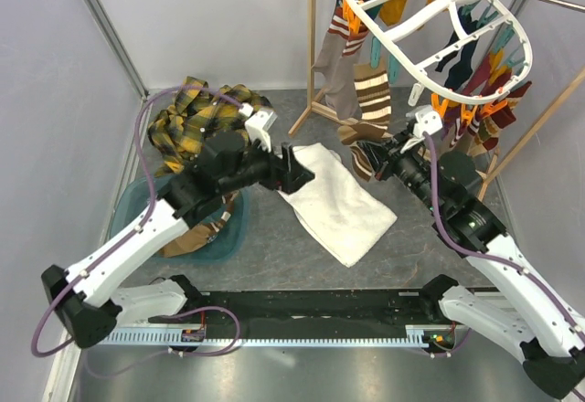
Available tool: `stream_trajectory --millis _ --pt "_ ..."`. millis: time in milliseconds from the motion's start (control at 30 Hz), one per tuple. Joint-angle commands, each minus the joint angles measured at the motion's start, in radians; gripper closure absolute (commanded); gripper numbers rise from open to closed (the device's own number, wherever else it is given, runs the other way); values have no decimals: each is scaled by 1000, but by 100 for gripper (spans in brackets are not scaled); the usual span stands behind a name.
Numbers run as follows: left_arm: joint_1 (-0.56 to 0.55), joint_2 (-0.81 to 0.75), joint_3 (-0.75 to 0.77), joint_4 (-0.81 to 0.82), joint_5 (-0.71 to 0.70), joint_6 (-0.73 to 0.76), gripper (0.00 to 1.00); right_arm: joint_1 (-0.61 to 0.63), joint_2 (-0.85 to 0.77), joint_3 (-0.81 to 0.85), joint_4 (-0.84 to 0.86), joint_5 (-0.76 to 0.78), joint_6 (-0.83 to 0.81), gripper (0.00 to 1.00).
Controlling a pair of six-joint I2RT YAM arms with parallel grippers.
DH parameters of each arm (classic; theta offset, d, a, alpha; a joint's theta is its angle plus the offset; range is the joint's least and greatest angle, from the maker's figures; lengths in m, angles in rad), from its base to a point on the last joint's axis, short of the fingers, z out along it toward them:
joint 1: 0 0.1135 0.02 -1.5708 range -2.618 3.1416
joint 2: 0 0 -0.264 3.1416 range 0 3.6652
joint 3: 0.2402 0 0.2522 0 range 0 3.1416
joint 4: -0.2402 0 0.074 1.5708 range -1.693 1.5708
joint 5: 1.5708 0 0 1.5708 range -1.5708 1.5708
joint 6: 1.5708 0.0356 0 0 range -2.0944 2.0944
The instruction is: Remove the socks clipped to the hanger
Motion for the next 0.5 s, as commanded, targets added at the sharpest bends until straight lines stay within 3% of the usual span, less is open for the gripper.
stream_trajectory --millis 0,200,333,467 --pt "-5 111 214 34 -59 74 14 -2 -81 3 -76 -26 -2 100" --pt "13 351 582 11 -50 200 13 -1 -112 5 -99 -99 21 100" --pt "81 496 877 -6 105 142 14 -1 -137 -9 -85 -132 54 100" --pt "90 628 1067 -3 162 126 14 -2 -145 -15 -90 -141 41 100"
